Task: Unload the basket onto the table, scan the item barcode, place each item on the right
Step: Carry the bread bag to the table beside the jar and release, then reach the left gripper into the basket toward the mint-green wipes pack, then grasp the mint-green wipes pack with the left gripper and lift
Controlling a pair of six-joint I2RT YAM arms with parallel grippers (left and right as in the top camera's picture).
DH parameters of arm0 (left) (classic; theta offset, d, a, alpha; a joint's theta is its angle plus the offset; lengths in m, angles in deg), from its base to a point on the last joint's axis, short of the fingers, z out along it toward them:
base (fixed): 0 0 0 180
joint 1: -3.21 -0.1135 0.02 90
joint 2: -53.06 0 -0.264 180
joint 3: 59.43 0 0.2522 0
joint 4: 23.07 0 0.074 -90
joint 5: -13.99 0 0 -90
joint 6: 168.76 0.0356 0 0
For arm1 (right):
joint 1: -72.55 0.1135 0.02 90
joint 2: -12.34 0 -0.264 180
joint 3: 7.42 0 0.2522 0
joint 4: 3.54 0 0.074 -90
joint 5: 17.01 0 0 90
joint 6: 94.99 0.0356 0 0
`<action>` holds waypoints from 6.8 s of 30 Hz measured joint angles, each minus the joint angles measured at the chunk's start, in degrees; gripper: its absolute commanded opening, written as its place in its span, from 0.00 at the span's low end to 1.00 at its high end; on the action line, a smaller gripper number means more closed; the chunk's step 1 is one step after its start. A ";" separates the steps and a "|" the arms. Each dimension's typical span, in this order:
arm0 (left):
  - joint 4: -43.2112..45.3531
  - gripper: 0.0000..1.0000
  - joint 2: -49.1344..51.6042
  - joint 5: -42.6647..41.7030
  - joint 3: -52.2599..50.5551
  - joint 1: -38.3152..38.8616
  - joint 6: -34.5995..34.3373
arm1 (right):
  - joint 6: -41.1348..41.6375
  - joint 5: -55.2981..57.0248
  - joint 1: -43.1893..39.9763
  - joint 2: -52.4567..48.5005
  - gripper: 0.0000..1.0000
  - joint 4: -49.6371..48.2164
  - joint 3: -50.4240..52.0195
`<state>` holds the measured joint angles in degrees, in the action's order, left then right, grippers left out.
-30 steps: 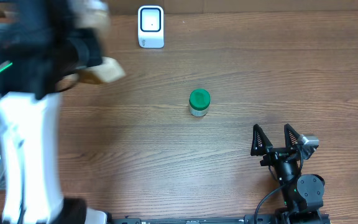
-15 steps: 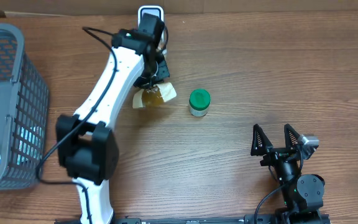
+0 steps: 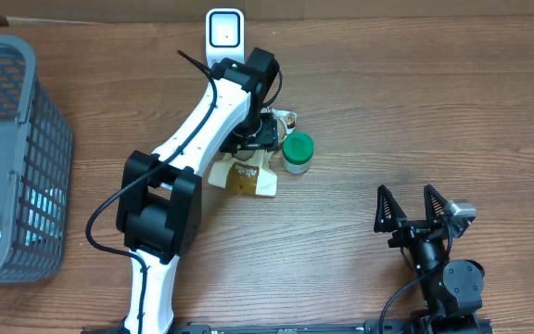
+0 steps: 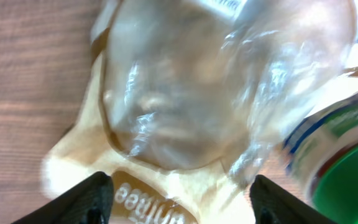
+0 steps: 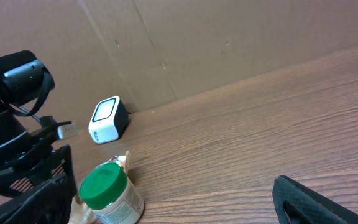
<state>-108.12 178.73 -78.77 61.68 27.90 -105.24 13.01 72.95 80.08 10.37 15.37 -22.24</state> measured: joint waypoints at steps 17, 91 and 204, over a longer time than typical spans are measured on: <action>-16.28 0.71 -28.30 4.94 23.63 -18.80 5.62 | -0.02 0.00 0.00 0.00 1.00 0.02 0.00; -4.85 0.04 -7.85 -7.10 -0.72 -74.34 23.47 | -0.02 0.00 0.00 0.00 1.00 -0.02 0.00; -5.66 0.05 -38.36 -20.46 5.01 -37.07 19.41 | -0.02 0.00 0.00 0.00 1.00 -0.04 0.00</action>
<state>-113.78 140.37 -99.23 66.68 -9.17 -85.83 12.99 72.95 80.08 10.37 15.32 -22.24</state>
